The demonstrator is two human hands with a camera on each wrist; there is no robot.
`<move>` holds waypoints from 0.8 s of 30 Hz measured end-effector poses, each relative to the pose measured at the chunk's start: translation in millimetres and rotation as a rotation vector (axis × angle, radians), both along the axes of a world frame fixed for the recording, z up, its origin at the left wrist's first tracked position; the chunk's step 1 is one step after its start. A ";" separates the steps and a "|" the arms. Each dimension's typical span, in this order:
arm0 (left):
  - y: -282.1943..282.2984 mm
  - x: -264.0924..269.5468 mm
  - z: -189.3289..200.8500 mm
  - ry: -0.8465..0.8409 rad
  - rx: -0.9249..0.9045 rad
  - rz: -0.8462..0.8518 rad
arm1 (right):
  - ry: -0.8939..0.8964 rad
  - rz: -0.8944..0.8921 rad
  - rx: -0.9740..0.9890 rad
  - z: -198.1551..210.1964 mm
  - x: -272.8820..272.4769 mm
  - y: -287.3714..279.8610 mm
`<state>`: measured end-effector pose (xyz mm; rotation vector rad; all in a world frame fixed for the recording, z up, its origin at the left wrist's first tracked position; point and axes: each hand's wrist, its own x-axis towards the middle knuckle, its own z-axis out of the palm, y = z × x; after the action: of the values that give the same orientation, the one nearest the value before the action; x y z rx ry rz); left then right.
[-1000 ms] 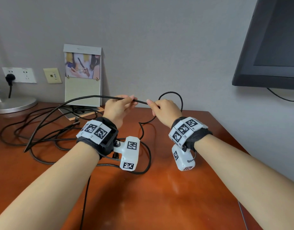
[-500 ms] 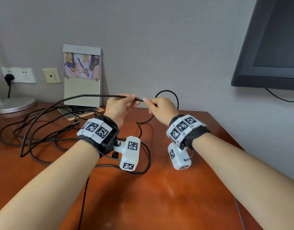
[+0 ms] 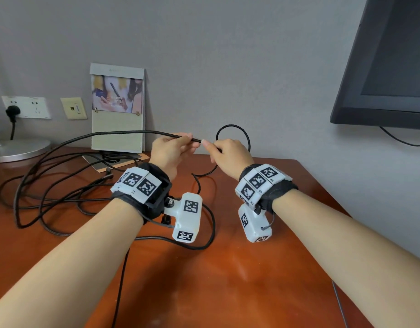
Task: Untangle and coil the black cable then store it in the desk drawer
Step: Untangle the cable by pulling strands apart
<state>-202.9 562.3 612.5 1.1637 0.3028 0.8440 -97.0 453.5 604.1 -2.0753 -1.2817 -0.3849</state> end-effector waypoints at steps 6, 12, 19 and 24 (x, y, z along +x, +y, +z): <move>9.3 -3.6 -2.3 0.009 -0.028 0.083 | -0.061 -0.042 -0.035 -4.5 6.1 -5.4; 2.7 -1.1 -3.6 0.038 0.004 0.029 | -0.037 -0.014 -0.029 -6.4 -2.0 -0.9; 15.5 -9.1 -1.2 -0.016 -0.028 0.136 | -0.065 -0.041 -0.072 -7.3 10.1 -8.7; 11.9 -10.4 -3.5 -0.008 -0.018 0.082 | -0.044 -0.037 -0.073 -9.9 7.5 -9.0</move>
<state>-213.3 574.2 609.0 1.1375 0.3531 0.9156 -89.5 444.6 594.2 -2.1653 -1.3031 -0.4077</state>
